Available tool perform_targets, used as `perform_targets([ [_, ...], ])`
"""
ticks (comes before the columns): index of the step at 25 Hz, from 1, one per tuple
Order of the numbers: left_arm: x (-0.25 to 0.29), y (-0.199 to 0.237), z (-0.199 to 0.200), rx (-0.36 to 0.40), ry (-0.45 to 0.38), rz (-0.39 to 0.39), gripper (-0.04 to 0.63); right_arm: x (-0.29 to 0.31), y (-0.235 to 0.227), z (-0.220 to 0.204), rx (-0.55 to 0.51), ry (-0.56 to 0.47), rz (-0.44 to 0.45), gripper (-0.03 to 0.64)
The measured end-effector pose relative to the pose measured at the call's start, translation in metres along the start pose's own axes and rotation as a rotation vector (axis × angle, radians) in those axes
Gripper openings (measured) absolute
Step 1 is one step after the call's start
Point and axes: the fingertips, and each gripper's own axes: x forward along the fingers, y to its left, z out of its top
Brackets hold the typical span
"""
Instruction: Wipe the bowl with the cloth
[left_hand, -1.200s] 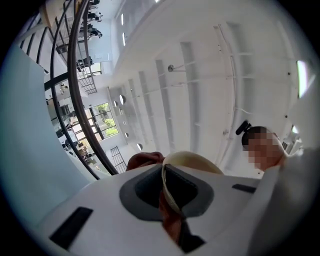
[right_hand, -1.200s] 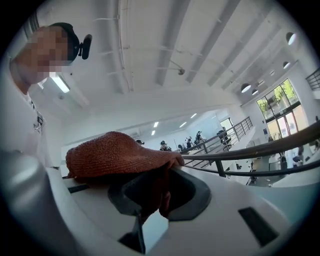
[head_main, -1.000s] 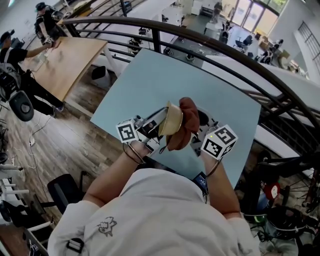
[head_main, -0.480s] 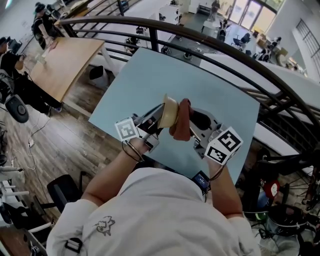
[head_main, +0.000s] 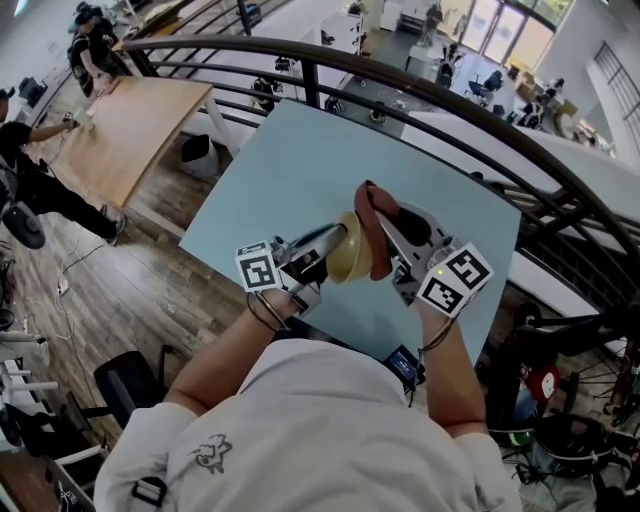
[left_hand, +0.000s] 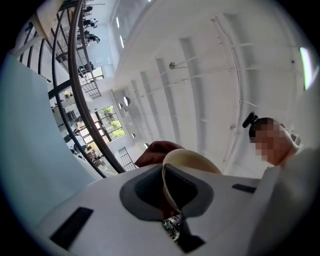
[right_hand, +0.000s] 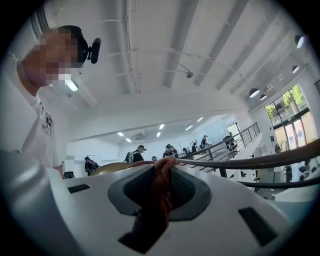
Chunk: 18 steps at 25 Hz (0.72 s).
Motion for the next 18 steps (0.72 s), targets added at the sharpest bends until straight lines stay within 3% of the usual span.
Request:
perform_targets([
  [11, -0.001, 0.005, 0.009, -0.015, -0.034, -0.015, 0.025, 0.011, -0.020, -0.044, 0.108, 0.041, -0.014, 0.089],
  [14, -0.002, 0.008, 0.011, -0.050, -0.057, -0.019, 0.025, 0.010, -0.019, -0.055, 0.132, 0.055, -0.016, 0.089],
  [18, -0.003, 0.025, 0.017, -0.099, -0.094, 0.049, 0.025, 0.009, -0.011, -0.074, 0.145, 0.113, -0.001, 0.089],
])
